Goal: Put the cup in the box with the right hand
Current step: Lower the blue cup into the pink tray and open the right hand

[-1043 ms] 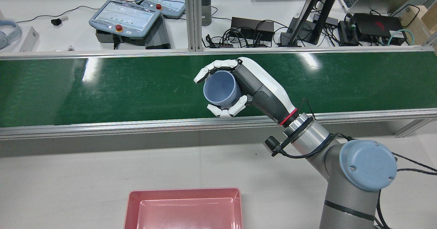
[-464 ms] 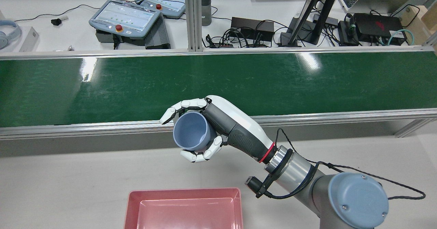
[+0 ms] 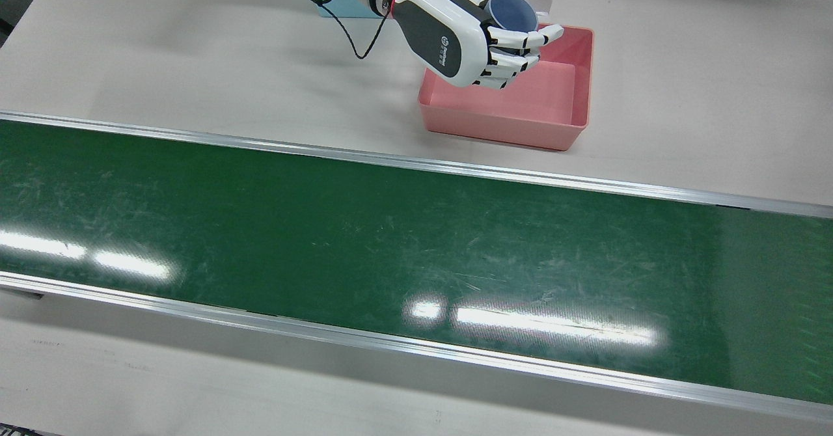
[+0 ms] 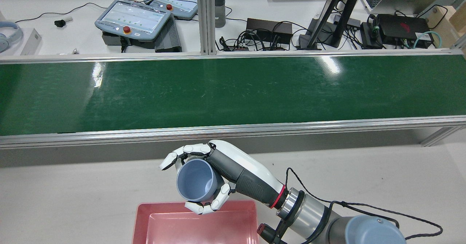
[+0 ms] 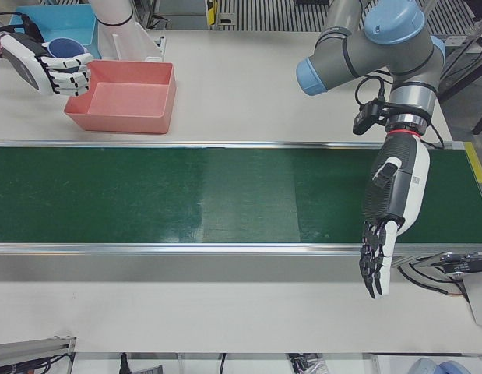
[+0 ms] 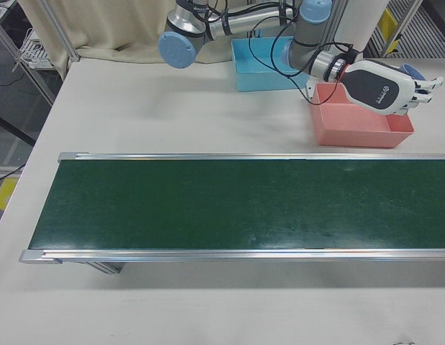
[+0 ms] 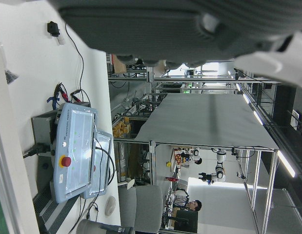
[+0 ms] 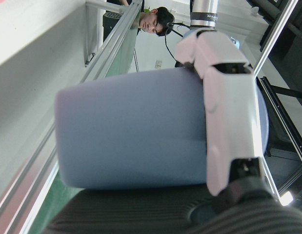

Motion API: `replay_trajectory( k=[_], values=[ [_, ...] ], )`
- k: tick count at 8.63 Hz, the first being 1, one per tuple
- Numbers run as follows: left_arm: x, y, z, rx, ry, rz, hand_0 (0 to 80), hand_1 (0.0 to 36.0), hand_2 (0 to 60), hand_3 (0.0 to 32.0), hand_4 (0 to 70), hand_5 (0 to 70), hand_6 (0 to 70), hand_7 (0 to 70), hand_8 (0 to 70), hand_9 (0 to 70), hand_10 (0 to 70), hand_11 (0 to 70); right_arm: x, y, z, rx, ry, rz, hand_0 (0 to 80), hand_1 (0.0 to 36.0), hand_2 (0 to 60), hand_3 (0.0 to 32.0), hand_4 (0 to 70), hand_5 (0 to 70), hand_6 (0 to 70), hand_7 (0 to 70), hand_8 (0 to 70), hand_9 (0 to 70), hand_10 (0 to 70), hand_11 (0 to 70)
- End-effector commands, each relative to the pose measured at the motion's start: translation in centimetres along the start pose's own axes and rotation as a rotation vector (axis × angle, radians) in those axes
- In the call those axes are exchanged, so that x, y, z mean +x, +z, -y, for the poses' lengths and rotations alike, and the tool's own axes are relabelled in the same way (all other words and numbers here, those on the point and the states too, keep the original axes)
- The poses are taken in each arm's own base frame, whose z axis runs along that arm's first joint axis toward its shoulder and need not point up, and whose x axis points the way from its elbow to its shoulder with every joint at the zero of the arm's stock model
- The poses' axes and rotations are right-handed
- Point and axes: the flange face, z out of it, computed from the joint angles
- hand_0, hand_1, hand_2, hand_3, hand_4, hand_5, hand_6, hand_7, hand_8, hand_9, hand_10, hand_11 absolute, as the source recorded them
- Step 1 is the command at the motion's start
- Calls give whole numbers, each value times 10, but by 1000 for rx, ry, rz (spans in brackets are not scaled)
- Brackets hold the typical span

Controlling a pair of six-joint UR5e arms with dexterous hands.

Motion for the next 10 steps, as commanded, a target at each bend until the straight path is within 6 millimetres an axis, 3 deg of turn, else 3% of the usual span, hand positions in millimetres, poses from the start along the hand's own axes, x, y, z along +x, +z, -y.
replay_trajectory(
  k=[1, 2, 3, 4, 5, 6, 7, 8, 10],
  values=[
    [0, -1, 1, 1, 0, 0, 0, 0, 0, 0, 0, 0, 0, 0, 0, 0, 0, 0, 49, -40, 11, 6, 85, 7, 764, 360, 600, 0, 33, 249, 347, 700, 591, 700, 433, 649],
    [0, 0, 0, 0, 0, 0, 0, 0, 0, 0, 0, 0, 0, 0, 0, 0, 0, 0, 57, -41, 4, 7, 93, 2, 800, 360, 600, 0, 12, 236, 299, 700, 518, 700, 391, 590],
    [0, 0, 0, 0, 0, 0, 0, 0, 0, 0, 0, 0, 0, 0, 0, 0, 0, 0, 59, -41, 1, 6, 95, -3, 800, 360, 600, 0, 0, 220, 250, 700, 418, 635, 339, 526],
    [0, 0, 0, 0, 0, 0, 0, 0, 0, 0, 0, 0, 0, 0, 0, 0, 0, 0, 61, -44, 3, 7, 95, -11, 800, 360, 600, 0, 0, 215, 197, 527, 361, 538, 322, 505],
    [0, 0, 0, 0, 0, 0, 0, 0, 0, 0, 0, 0, 0, 0, 0, 0, 0, 0, 64, -45, 3, 4, 92, -25, 800, 360, 474, 0, 0, 153, 98, 192, 137, 213, 149, 261],
    [0, 0, 0, 0, 0, 0, 0, 0, 0, 0, 0, 0, 0, 0, 0, 0, 0, 0, 65, -47, 3, 3, 92, -32, 697, 338, 104, 0, 0, 99, 48, 79, 6, 17, 32, 82],
    [0, 0, 0, 0, 0, 0, 0, 0, 0, 0, 0, 0, 0, 0, 0, 0, 0, 0, 66, -48, 2, 2, 93, -35, 560, 232, 0, 0, 0, 59, 20, 11, 0, 0, 0, 2],
    [0, 0, 0, 0, 0, 0, 0, 0, 0, 0, 0, 0, 0, 0, 0, 0, 0, 0, 66, -48, 2, 2, 95, -35, 522, 194, 0, 0, 0, 47, 16, 4, 0, 0, 0, 0],
    [0, 0, 0, 0, 0, 0, 0, 0, 0, 0, 0, 0, 0, 0, 0, 0, 0, 0, 66, -48, 2, 0, 96, -37, 503, 181, 0, 0, 0, 42, 7, 0, 0, 0, 0, 0]
  ],
)
